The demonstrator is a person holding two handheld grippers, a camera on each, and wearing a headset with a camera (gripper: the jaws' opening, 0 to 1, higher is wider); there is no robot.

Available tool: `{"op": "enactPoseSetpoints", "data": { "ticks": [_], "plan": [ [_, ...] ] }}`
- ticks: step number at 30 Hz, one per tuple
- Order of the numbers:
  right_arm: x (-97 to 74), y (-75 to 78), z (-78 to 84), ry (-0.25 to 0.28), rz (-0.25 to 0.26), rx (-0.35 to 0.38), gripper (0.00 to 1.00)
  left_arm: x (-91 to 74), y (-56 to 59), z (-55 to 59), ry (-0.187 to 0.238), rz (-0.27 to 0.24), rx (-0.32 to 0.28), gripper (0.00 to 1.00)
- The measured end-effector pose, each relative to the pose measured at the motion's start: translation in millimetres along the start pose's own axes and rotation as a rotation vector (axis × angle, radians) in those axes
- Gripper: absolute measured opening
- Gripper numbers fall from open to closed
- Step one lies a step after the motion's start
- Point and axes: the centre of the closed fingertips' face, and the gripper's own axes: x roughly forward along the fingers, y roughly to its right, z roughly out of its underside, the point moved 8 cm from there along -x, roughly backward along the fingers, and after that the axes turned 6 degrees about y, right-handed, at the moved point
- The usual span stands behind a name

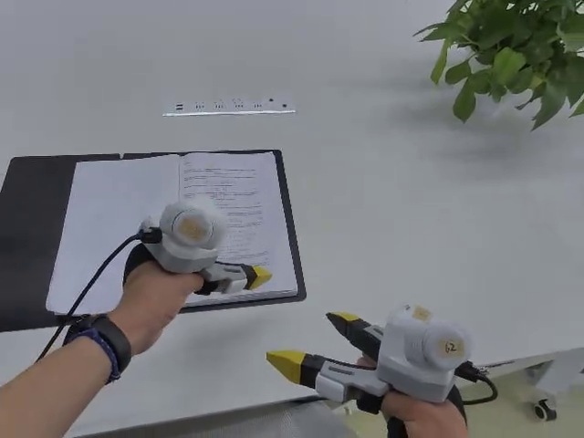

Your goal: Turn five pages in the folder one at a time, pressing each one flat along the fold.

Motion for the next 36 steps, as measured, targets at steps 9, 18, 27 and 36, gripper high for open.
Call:
{"op": "enactPoseSetpoints", "data": {
  "ticks": [9, 18, 27, 36],
  "plan": [
    [0.4, 2.8, 4.4, -0.013, 0.006, 0.013, 0.74, 27.0, 8.6, 8.9, -0.042, -0.030, 0.011, 0.72],
    [1.7, 4.5, 4.4, 0.003, 0.016, 0.051, 0.73, 47.6, 9.8, 20.7, -0.068, -0.030, 0.069, 0.72],
    [2.4, 10.7, 5.2, 0.001, 0.034, 0.066, 0.71, 47.7, 6.1, 30.6, -0.025, -0.034, 0.075, 0.72],
    [14.0, 18.3, -1.8, 0.006, 0.026, 0.068, 0.69, 42.3, -4.5, 27.9, -0.023, -0.036, 0.033, 0.58]
  ]
}}
